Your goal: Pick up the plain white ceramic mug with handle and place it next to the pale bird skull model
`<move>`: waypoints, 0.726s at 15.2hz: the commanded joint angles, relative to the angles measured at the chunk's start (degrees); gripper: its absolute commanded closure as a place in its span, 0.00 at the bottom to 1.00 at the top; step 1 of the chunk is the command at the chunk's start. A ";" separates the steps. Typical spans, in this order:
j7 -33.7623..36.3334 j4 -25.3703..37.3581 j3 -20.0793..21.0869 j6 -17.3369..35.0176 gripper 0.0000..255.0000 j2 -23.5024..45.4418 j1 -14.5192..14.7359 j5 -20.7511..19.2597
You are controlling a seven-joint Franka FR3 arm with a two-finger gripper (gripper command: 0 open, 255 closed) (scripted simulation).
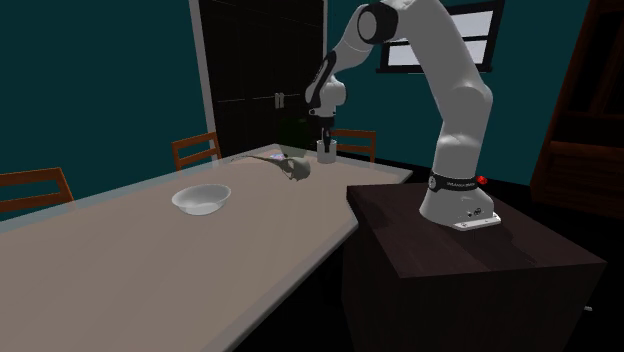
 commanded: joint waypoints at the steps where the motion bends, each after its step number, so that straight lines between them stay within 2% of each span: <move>1: -0.29 -0.05 0.45 1.12 1.00 1.04 -0.28 0.55; 5: -0.87 0.23 1.36 2.98 1.00 3.25 -0.95 1.58; 11: -0.87 0.23 1.36 2.98 1.00 3.25 -0.95 1.58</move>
